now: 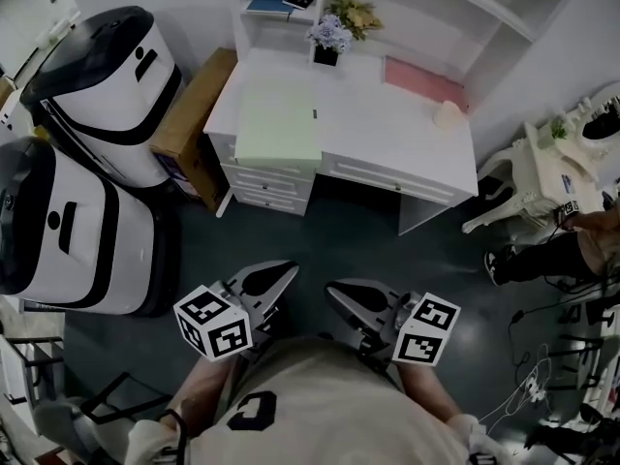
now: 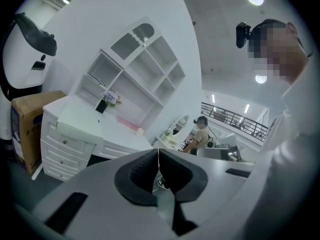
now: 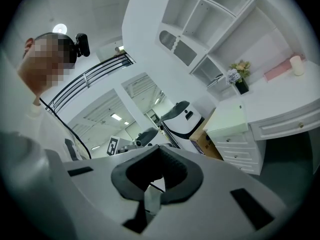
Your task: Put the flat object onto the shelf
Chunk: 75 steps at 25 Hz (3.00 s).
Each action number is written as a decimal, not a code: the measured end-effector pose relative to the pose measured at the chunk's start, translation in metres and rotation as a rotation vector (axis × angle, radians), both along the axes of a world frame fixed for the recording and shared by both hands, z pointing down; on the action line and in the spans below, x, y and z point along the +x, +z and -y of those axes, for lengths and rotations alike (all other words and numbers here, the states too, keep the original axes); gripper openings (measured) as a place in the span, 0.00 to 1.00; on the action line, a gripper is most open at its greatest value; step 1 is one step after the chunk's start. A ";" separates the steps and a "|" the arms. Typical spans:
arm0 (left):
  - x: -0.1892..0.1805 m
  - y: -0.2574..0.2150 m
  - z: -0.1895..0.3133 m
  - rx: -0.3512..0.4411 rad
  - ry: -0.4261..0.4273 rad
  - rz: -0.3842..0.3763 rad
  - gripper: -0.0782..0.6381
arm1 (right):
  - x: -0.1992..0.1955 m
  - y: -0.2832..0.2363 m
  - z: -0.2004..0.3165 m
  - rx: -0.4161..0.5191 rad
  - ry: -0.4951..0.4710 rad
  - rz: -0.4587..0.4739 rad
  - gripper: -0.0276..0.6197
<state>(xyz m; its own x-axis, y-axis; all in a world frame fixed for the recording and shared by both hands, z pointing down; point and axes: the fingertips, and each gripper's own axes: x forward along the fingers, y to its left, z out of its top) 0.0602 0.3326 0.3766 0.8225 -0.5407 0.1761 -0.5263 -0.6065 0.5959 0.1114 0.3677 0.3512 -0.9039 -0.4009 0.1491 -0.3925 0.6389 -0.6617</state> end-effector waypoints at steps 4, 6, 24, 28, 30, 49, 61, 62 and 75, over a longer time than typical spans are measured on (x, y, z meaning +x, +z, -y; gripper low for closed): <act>-0.021 0.003 0.016 -0.012 -0.006 -0.013 0.13 | -0.020 0.000 0.016 -0.012 -0.002 -0.016 0.08; -0.031 0.004 0.023 -0.014 -0.012 -0.018 0.13 | -0.030 0.001 0.022 -0.015 -0.009 -0.029 0.08; -0.093 0.038 0.069 -0.060 -0.054 0.012 0.13 | -0.083 0.012 0.062 -0.056 -0.030 -0.076 0.08; -0.091 0.042 0.078 -0.081 -0.059 0.008 0.13 | -0.083 0.013 0.072 -0.068 -0.036 -0.071 0.08; -0.089 0.043 0.085 -0.086 -0.070 0.013 0.13 | -0.082 0.014 0.079 -0.069 -0.047 -0.067 0.08; -0.048 0.083 0.178 -0.219 -0.219 0.083 0.13 | -0.023 0.026 0.179 -0.120 -0.115 -0.005 0.08; -0.029 0.109 0.220 -0.276 -0.370 0.119 0.13 | 0.021 0.032 0.223 -0.082 -0.225 -0.009 0.08; -0.029 0.112 0.224 -0.286 -0.388 0.109 0.14 | 0.024 0.033 0.227 -0.074 -0.238 -0.012 0.08; -0.048 0.155 0.260 -0.490 -0.580 -0.175 0.54 | 0.038 0.037 0.246 -0.084 -0.294 0.013 0.08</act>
